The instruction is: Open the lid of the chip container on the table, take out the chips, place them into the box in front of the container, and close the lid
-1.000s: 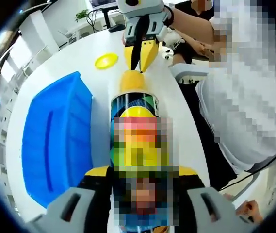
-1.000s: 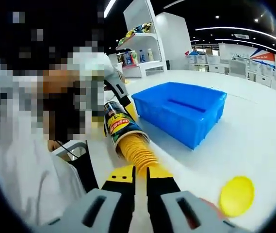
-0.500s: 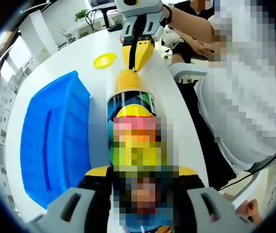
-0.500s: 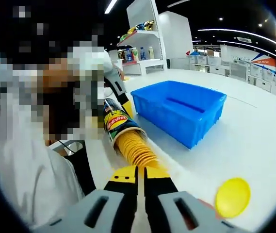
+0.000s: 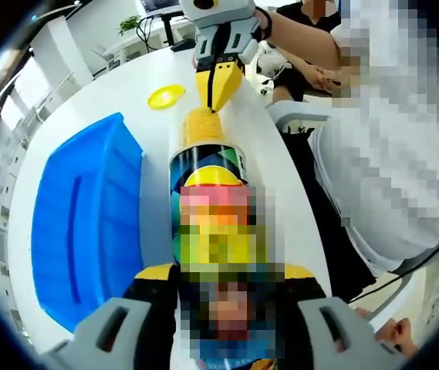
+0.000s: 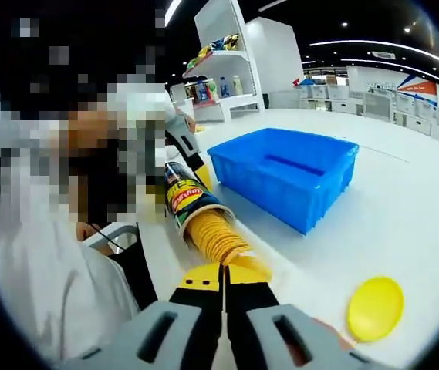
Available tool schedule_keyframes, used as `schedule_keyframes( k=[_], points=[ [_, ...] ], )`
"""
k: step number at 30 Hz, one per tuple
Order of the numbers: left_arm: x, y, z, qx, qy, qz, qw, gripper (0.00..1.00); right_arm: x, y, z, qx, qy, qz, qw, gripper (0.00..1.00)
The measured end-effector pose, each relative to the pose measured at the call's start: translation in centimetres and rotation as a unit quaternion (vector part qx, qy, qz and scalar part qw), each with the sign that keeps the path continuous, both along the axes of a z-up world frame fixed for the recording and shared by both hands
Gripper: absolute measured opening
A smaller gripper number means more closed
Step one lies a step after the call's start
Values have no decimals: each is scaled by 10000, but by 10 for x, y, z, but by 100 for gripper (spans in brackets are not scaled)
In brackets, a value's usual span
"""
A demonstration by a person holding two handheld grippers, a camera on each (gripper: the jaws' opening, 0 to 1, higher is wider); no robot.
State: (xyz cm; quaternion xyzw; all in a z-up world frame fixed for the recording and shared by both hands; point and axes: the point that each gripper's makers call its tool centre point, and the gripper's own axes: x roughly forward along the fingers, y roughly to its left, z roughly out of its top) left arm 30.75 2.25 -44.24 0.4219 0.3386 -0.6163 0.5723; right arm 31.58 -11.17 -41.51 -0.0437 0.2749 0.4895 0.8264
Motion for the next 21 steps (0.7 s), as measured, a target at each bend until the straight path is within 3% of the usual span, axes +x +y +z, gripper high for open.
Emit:
schedule_keyframes(
  k=[21],
  points=[
    [0, -1, -1, 11, -46, -68, 10000, 50, 0, -3, 8, 360, 151, -103, 9992, 2]
  ],
)
